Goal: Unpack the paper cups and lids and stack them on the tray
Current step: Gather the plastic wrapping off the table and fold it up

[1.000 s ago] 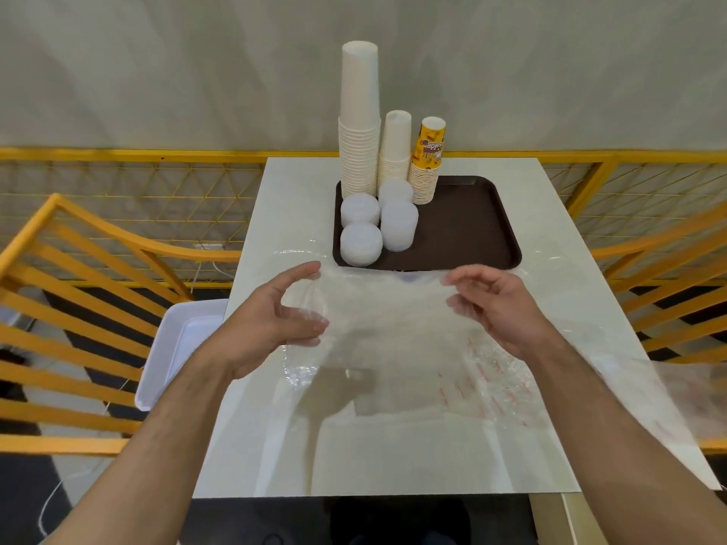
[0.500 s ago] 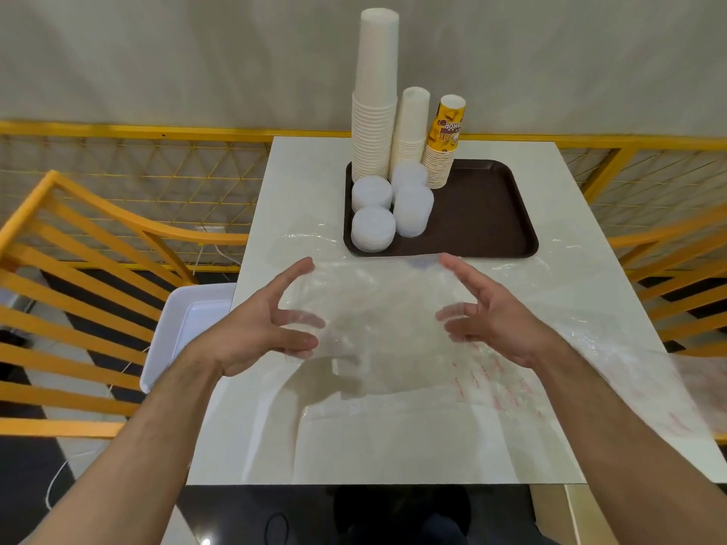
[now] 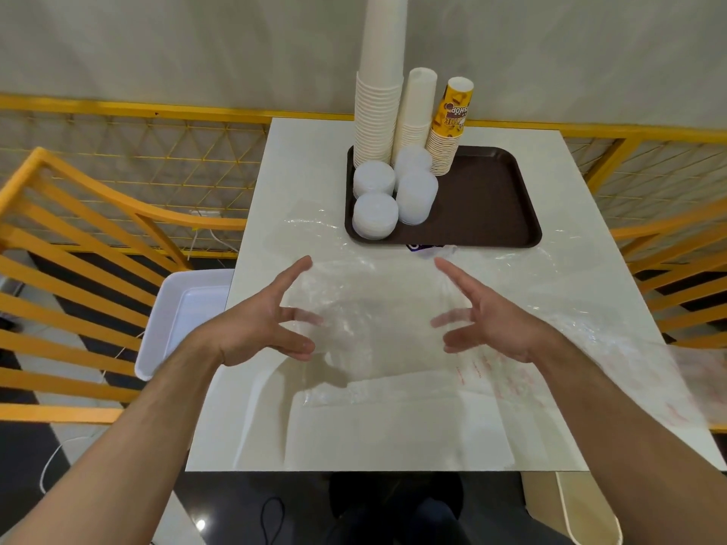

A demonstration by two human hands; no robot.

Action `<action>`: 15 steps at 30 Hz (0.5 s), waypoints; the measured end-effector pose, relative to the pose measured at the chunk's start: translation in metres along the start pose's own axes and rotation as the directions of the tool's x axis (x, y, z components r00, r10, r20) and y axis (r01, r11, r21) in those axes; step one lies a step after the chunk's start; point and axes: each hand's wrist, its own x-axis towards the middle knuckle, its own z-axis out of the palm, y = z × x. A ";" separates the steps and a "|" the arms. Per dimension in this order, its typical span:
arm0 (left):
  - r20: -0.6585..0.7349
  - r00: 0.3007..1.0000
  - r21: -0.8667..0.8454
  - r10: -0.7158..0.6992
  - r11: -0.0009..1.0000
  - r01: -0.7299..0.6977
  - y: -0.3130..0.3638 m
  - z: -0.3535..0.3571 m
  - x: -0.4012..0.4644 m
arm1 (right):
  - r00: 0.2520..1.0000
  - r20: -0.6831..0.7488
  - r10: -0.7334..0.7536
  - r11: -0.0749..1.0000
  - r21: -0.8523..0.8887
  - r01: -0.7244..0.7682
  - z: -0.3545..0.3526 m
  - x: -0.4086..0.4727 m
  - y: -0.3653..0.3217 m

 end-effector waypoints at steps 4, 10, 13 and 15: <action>0.060 0.997 0.070 -0.046 0.997 0.042 -0.012 0.005 0.002 | 0.992 0.020 0.127 0.964 -0.239 -0.119 -0.002 -0.007 0.011; 0.094 0.989 0.073 -0.117 0.991 0.110 -0.041 0.022 0.008 | 0.978 -0.208 -0.016 0.764 -0.633 -0.122 0.007 0.003 0.030; 0.079 0.987 0.100 -0.138 0.987 0.130 -0.049 0.029 0.010 | 0.893 -0.317 -0.319 0.637 -0.769 -0.046 0.030 0.015 0.041; 0.062 0.987 0.107 -0.150 0.984 0.143 -0.053 0.032 0.012 | 0.912 -0.207 -0.354 0.557 -0.830 0.027 0.047 0.021 0.051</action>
